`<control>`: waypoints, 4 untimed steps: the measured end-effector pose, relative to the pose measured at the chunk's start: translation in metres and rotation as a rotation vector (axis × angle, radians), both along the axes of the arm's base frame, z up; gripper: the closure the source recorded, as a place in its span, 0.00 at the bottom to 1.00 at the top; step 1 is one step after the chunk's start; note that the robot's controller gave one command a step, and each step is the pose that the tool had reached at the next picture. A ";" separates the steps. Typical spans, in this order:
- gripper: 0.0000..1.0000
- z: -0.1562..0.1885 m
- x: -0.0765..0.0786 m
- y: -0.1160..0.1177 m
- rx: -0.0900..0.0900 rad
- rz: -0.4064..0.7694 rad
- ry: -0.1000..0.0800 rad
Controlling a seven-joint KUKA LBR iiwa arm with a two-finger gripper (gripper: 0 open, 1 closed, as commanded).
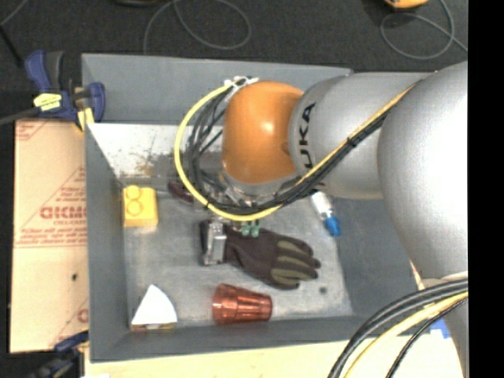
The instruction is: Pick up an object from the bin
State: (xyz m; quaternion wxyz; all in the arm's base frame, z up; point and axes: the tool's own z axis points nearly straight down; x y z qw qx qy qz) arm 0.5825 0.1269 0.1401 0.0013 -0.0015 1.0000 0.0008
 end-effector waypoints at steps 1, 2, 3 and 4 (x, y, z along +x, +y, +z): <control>0.00 -0.028 0.010 -0.023 0.002 0.038 -0.006; 1.00 -0.058 0.039 -0.041 0.003 -0.501 -0.003; 1.00 -0.058 0.038 -0.041 0.003 -0.500 -0.003; 1.00 0.139 0.051 -0.038 0.004 -0.549 -0.007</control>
Offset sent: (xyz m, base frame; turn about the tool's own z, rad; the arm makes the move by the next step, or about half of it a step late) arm 0.0369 -0.0396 -0.0596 0.5023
